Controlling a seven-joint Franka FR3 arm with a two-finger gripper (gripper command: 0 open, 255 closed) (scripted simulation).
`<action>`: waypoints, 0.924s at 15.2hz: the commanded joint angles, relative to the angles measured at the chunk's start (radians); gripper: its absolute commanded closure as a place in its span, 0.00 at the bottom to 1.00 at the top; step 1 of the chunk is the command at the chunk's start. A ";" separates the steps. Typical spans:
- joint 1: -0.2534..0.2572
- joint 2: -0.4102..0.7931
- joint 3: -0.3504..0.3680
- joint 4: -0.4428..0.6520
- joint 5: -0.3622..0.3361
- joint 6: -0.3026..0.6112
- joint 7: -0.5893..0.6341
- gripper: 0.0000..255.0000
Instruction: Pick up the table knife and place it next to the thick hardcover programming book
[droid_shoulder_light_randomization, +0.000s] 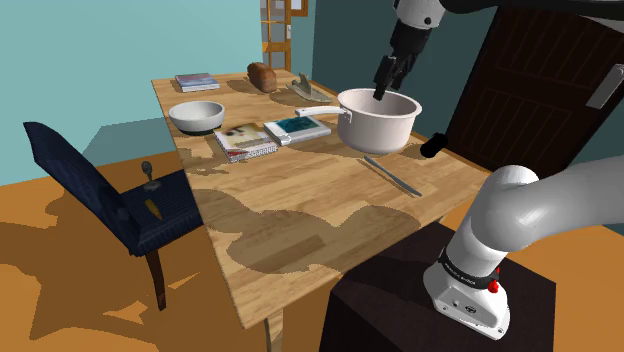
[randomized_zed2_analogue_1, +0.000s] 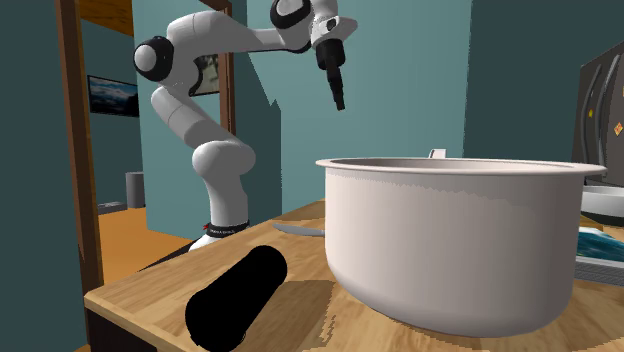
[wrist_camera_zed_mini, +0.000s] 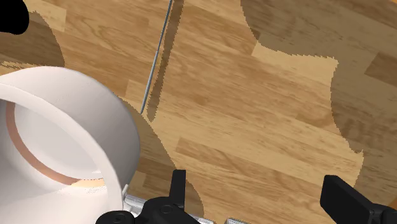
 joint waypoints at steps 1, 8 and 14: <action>0.000 0.000 0.000 0.000 0.000 0.000 0.000 0.00; -0.054 -0.018 -0.086 -0.206 -0.030 0.175 -0.005 0.00; -0.110 0.014 -0.166 -0.354 -0.062 0.342 -0.013 0.00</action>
